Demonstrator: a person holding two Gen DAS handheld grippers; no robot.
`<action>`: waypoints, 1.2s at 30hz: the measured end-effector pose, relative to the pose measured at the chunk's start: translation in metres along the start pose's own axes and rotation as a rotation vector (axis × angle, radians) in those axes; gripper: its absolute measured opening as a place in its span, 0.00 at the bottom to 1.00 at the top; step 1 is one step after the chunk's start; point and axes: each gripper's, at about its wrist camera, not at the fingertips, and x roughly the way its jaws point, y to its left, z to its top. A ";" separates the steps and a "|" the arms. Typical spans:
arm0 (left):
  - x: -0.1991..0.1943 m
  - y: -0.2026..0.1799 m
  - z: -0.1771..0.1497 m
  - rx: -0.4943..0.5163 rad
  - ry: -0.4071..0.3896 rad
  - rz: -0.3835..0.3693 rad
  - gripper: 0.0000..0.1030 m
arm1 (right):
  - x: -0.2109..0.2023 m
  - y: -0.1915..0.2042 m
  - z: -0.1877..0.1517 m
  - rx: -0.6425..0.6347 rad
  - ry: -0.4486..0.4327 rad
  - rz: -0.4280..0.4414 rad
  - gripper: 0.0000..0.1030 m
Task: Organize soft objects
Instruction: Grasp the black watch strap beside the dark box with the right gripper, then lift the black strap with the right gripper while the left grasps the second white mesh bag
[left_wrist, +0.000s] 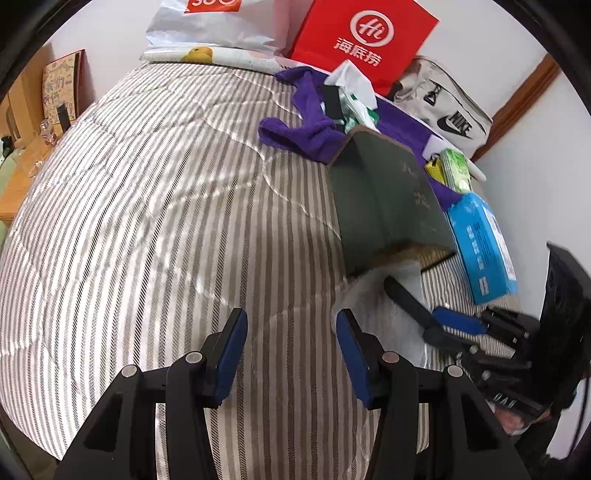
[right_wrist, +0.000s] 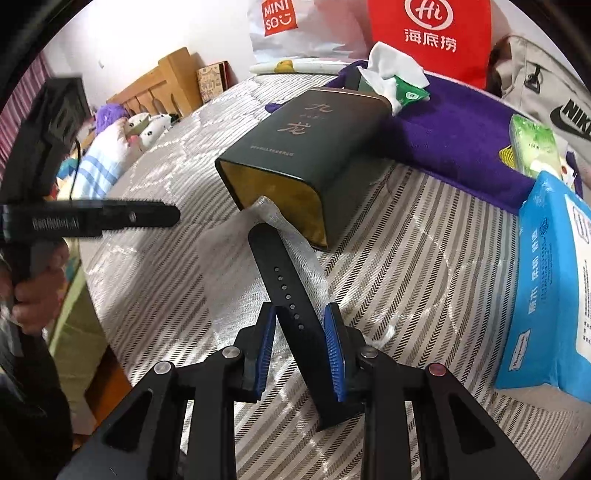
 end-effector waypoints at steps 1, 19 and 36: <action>0.002 -0.001 -0.003 0.006 0.004 -0.005 0.46 | -0.001 0.000 -0.001 -0.001 -0.003 -0.001 0.26; 0.015 -0.038 -0.010 0.113 0.014 0.008 0.47 | -0.030 -0.015 -0.035 0.005 -0.030 -0.056 0.24; 0.019 -0.053 -0.012 0.149 0.031 0.044 0.47 | -0.038 -0.028 -0.061 -0.020 -0.058 -0.061 0.20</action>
